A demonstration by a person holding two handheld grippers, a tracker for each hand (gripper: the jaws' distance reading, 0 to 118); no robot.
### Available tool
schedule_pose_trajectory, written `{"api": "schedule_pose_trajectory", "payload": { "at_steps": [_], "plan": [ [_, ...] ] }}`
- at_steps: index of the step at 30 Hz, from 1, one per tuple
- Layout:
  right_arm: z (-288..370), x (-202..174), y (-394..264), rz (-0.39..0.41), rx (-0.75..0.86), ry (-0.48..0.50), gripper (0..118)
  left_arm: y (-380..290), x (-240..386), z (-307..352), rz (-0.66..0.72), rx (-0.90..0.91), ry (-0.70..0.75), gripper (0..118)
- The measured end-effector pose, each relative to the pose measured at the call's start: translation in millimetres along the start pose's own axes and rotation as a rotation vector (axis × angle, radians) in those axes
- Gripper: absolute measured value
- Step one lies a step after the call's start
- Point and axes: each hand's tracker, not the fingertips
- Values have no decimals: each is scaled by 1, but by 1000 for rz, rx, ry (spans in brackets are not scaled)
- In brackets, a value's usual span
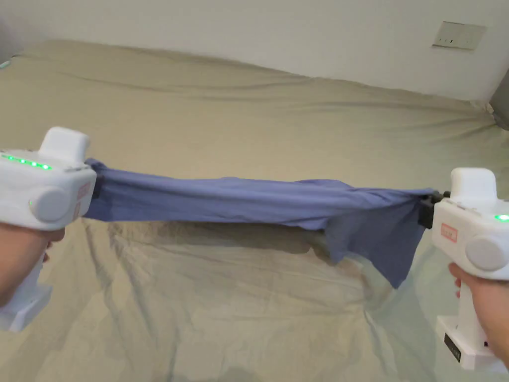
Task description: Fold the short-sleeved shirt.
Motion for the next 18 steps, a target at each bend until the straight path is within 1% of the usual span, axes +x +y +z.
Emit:
{"api": "schedule_pose_trajectory", "payload": {
  "at_steps": [3, 5, 8, 10, 12, 16, 18],
  "plan": [
    [22, -2, -50, -18, -108, 44, 7, -55, 6, 14, -29, -95, -11, 0],
    [25, 3, -81, -23, -188, 80, 7, -88, 9, 25, -61, -163, -23, 0],
    [49, 0, -122, 8, -306, 116, 7, -131, 13, 43, -112, -280, -57, 0],
    [63, -2, -145, 50, -370, 126, 7, -155, 17, 57, -174, -347, -42, 0],
    [78, -2, -161, 66, -424, 133, 7, -174, 12, 58, -224, -391, -28, 0],
    [110, 6, -184, -2, -539, 189, 7, -196, -1, 86, -200, -424, -79, 0],
    [124, 10, -193, -31, -583, 218, 7, -204, -5, 97, -216, -434, -85, 0]
  ]
}}
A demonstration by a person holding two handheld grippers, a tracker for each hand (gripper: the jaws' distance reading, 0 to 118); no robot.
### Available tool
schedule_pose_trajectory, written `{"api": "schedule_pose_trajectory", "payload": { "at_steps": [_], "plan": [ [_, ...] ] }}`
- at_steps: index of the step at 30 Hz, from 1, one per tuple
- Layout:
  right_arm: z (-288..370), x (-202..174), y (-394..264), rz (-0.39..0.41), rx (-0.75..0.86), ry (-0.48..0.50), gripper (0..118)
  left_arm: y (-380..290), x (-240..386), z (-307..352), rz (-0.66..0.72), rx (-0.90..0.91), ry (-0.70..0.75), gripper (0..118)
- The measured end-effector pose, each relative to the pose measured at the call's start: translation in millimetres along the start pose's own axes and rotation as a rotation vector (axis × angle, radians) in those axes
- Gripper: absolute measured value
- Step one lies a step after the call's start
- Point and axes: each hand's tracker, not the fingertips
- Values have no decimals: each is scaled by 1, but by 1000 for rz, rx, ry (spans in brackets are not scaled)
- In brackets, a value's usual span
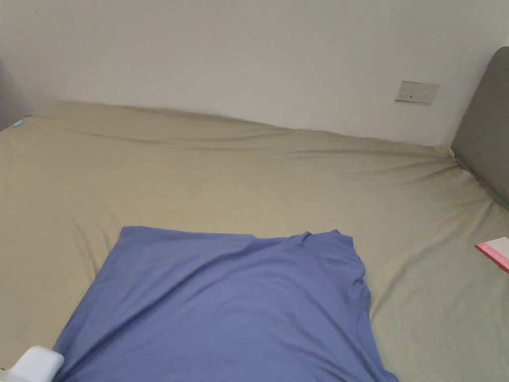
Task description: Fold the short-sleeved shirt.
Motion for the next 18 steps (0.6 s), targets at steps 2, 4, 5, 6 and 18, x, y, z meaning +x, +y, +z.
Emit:
{"api": "schedule_pose_trajectory", "payload": {
  "at_steps": [2, 4, 5, 6, 18],
  "plan": [
    [9, 1, -13, -28, -39, 34, 7, -10, 2, 6, -17, -13, -8, 0],
    [19, 0, -27, -35, -65, 37, 7, -20, 0, 12, -23, -30, -8, 0],
    [22, 1, -31, -35, -77, 46, 7, -26, -1, 14, -26, -38, -19, 0],
    [24, 1, -37, -31, -83, 53, 7, -33, 1, 16, -20, -42, -30, 0],
    [22, 9, -68, -81, -175, 71, 19, -62, 18, 14, 5, -112, -91, 9]
  ]
}}
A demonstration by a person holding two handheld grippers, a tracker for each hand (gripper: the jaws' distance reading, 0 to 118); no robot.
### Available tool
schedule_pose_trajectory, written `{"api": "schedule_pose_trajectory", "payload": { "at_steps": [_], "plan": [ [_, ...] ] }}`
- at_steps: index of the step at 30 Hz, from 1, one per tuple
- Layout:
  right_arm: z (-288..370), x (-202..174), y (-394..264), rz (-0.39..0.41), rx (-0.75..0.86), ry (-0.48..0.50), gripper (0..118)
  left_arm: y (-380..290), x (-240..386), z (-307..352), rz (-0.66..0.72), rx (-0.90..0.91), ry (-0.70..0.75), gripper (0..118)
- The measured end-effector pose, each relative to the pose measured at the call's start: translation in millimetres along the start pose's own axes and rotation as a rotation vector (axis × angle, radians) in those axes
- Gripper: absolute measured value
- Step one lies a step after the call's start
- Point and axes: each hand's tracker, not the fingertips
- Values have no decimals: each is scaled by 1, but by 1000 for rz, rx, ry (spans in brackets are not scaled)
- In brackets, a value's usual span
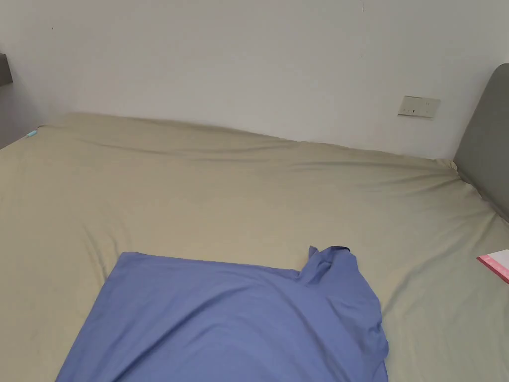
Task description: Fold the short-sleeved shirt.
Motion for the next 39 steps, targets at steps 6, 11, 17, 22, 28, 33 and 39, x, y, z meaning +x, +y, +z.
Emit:
{"api": "schedule_pose_trajectory", "payload": {
  "at_steps": [6, 11, 17, 22, 28, 33, 39],
  "plan": [
    [32, -6, 41, -9, 201, -61, 100, 40, -8, 38, 128, 197, -69, 112],
    [112, -43, 94, 37, 561, -64, 103, 97, -7, 109, 216, 529, -89, 113],
    [201, -125, 128, 178, 976, -118, 102, 140, 26, 212, 235, 976, -10, 69],
    [218, -177, 137, 288, 1125, -201, 25, 151, 61, 248, 189, 1166, 95, 12],
    [209, -206, 137, 316, 1214, -231, 2, 159, 84, 256, 171, 1213, 182, 0],
    [194, -210, 151, 328, 1200, -245, 2, 177, 84, 242, 167, 1172, 153, 0],
    [160, -202, 174, 321, 1152, -247, 2, 202, 76, 199, 172, 1075, 136, 0]
  ]
}}
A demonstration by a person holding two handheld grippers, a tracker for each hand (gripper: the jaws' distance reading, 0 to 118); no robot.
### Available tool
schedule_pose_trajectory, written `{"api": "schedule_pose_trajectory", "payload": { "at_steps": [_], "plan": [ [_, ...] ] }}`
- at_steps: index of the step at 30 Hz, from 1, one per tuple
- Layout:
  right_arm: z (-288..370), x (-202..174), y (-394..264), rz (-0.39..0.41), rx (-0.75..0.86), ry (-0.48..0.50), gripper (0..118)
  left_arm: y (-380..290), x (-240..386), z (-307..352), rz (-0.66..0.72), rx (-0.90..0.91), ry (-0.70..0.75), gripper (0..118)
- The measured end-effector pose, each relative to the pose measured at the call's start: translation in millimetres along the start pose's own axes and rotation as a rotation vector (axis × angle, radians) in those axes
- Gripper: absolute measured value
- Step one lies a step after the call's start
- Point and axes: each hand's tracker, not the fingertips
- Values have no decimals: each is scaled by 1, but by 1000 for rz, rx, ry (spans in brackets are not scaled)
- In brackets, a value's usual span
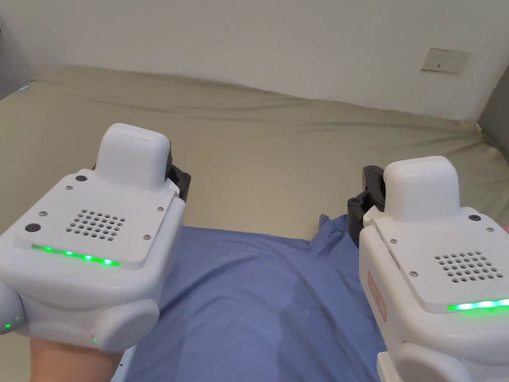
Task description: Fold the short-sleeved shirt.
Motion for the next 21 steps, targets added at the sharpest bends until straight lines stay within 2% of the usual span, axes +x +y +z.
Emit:
{"api": "schedule_pose_trajectory", "payload": {
  "at_steps": [3, 6, 7, 8, 9, 10, 12, 18, 20, 21],
  "plan": [
    [-22, 2, -18, -15, -64, 12, 2, -39, -17, -45, 69, -172, -77, 0],
    [-44, 7, -40, -17, -126, 14, 2, -103, -42, -100, 122, -366, -52, 0],
    [-52, 9, -49, -13, -147, 9, 2, -125, -50, -117, 98, -427, -21, 5],
    [-58, 12, -56, -8, -167, 3, 2, -142, -57, -130, 95, -462, 15, 25],
    [-66, 16, -64, -4, -191, -5, 2, -160, -66, -148, 96, -515, 38, 65],
    [-72, 20, -71, -9, -216, -16, 2, -176, -76, -168, 125, -594, 26, 86],
    [-83, 28, -83, -24, -260, -26, 2, -195, -92, -199, 150, -638, 40, 99],
    [-101, 45, -113, 3, -351, -66, 2, -222, -120, -305, 173, -695, 67, 102],
    [-104, 50, -119, -6, -380, -69, 2, -227, -119, -329, 145, -713, 74, 98],
    [-105, 52, -122, -13, -393, -68, 2, -226, -110, -331, 129, -723, 72, 93]
  ]
}}
